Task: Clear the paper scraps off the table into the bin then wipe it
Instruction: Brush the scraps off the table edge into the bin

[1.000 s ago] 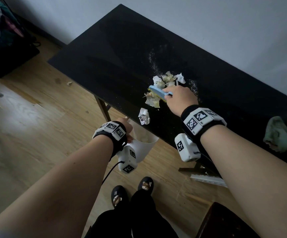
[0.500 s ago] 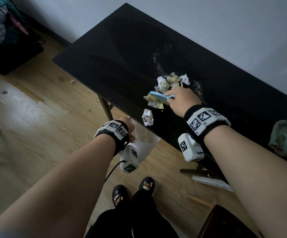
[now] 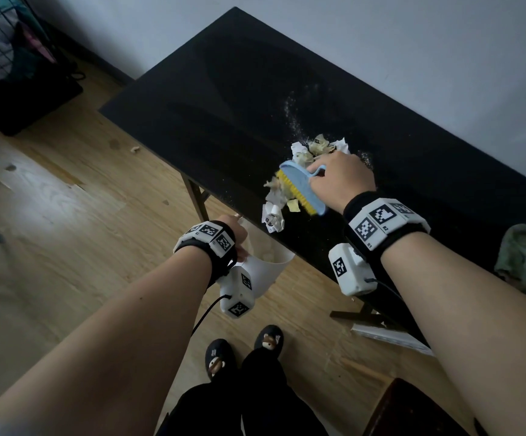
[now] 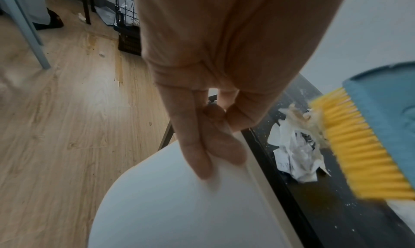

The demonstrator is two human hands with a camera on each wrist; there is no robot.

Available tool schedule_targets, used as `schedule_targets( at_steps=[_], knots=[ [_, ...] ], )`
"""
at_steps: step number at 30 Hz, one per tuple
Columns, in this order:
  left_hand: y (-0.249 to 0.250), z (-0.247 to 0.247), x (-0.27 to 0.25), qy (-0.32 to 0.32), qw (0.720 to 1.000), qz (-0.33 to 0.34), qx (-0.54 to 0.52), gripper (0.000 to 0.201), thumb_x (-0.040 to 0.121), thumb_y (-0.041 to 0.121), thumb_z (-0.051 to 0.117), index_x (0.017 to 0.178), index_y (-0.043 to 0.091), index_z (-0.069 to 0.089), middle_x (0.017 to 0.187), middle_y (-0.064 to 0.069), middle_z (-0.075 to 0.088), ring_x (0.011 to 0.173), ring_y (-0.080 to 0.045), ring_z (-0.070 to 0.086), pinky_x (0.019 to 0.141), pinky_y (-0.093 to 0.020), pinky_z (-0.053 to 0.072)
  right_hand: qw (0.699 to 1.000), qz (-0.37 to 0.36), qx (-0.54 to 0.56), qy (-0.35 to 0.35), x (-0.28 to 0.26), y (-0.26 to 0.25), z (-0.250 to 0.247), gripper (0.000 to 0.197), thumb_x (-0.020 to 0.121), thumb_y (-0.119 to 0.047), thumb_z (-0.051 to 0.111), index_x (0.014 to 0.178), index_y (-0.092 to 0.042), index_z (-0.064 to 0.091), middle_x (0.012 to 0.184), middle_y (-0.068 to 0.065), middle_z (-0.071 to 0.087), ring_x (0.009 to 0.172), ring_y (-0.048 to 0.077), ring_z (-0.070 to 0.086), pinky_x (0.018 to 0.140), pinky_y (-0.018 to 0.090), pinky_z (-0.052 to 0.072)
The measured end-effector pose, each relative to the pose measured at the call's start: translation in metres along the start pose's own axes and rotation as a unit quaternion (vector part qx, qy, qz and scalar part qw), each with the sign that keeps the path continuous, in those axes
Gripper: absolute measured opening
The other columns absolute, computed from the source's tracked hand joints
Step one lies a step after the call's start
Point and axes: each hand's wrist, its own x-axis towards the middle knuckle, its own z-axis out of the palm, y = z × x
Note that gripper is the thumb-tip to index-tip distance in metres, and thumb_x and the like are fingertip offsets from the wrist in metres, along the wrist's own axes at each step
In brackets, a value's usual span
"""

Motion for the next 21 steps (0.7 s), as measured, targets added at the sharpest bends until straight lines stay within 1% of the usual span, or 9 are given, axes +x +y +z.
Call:
schedule_targets(
  at_steps=[2, 4, 8, 10, 12, 14, 16, 19, 21],
  knots=[
    [-0.001, -0.001, -0.001, 0.003, 1.0, -0.001, -0.003, 0.063, 0.092, -0.004, 0.028, 0.15, 0.019, 0.023, 0.037, -0.016, 0.059, 0.034, -0.022, 0.061, 0.047, -0.036, 0.055, 1.0, 0.009, 0.003, -0.021, 0.0, 0.0, 0.001, 0.028, 0.083, -0.014, 0.054, 0.1, -0.025, 0.074, 0.111, 0.002, 0.069, 0.099, 0.026, 0.063, 0.076, 0.032, 0.05],
    [0.0, -0.001, -0.001, 0.007, 1.0, -0.002, -0.009, 0.061, 0.092, -0.004, 0.028, 0.149, 0.017, 0.025, 0.035, -0.015, 0.057, 0.036, -0.023, 0.061, 0.044, -0.034, 0.053, 1.0, 0.012, 0.002, -0.019, 0.0, 0.0, -0.002, 0.03, 0.082, -0.014, 0.054, 0.099, -0.026, 0.074, 0.108, 0.003, 0.07, 0.096, 0.026, 0.063, 0.073, 0.031, 0.05],
    [0.002, 0.0, -0.001, 0.008, 1.0, 0.0, -0.015, 0.06, 0.091, -0.004, 0.031, 0.148, 0.015, 0.027, 0.036, -0.015, 0.058, 0.041, -0.023, 0.063, 0.056, -0.039, 0.058, 1.0, 0.0, -0.008, 0.02, 0.003, 0.002, -0.007, 0.028, 0.082, -0.014, 0.053, 0.099, -0.022, 0.074, 0.1, 0.005, 0.072, 0.09, 0.028, 0.066, 0.075, 0.037, 0.056],
    [0.002, 0.0, -0.002, 0.006, 1.0, -0.005, -0.02, 0.061, 0.091, -0.004, 0.03, 0.148, 0.016, 0.026, 0.038, -0.015, 0.059, 0.039, -0.023, 0.062, 0.054, -0.039, 0.057, 0.999, 0.002, -0.036, -0.008, 0.003, 0.004, -0.003, 0.028, 0.088, -0.016, 0.053, 0.106, -0.024, 0.073, 0.103, 0.005, 0.07, 0.09, 0.028, 0.064, 0.075, 0.033, 0.053],
    [0.002, 0.001, -0.002, 0.005, 1.0, -0.01, -0.028, 0.06, 0.091, -0.004, 0.03, 0.147, 0.016, 0.028, 0.039, -0.016, 0.06, 0.043, -0.025, 0.063, 0.058, -0.04, 0.058, 0.996, 0.002, -0.059, -0.06, 0.0, 0.004, 0.005, 0.028, 0.092, -0.018, 0.052, 0.11, -0.025, 0.071, 0.101, 0.007, 0.069, 0.084, 0.025, 0.061, 0.071, 0.031, 0.049],
    [0.002, 0.001, -0.003, 0.007, 0.999, -0.015, -0.039, 0.06, 0.091, -0.003, 0.03, 0.147, 0.017, 0.029, 0.038, -0.016, 0.059, 0.046, -0.026, 0.064, 0.058, -0.041, 0.058, 0.993, -0.013, -0.076, -0.095, -0.003, 0.001, 0.011, 0.027, 0.091, -0.016, 0.051, 0.107, -0.024, 0.072, 0.096, 0.006, 0.07, 0.081, 0.024, 0.061, 0.067, 0.03, 0.047],
    [0.001, 0.002, -0.001, 0.007, 0.999, -0.016, -0.042, 0.059, 0.091, -0.003, 0.032, 0.146, 0.018, 0.032, 0.035, -0.014, 0.057, 0.053, -0.027, 0.067, 0.064, -0.043, 0.059, 0.99, -0.028, -0.088, -0.105, -0.006, -0.004, 0.012, 0.027, 0.088, -0.015, 0.051, 0.103, -0.022, 0.072, 0.096, 0.007, 0.07, 0.085, 0.026, 0.063, 0.069, 0.029, 0.047],
    [-0.006, 0.004, 0.011, 0.01, 0.999, -0.011, -0.043, 0.054, 0.084, -0.003, 0.04, 0.135, 0.014, 0.046, 0.047, -0.014, 0.066, 0.072, -0.031, 0.072, 0.077, -0.048, 0.058, 0.99, -0.034, -0.081, -0.107, -0.007, -0.009, 0.009, 0.028, 0.084, -0.015, 0.05, 0.099, -0.021, 0.074, 0.1, 0.007, 0.07, 0.09, 0.028, 0.063, 0.07, 0.028, 0.046],
    [-0.005, 0.003, 0.007, 0.014, 0.999, -0.005, -0.031, 0.04, 0.082, -0.003, 0.04, 0.118, 0.009, 0.052, 0.058, -0.018, 0.07, 0.077, -0.032, 0.073, 0.082, -0.05, 0.056, 0.991, -0.037, -0.076, -0.107, -0.009, -0.011, 0.009, 0.029, 0.082, -0.015, 0.049, 0.096, -0.019, 0.075, 0.099, 0.007, 0.071, 0.089, 0.027, 0.064, 0.071, 0.03, 0.049]
  ],
)
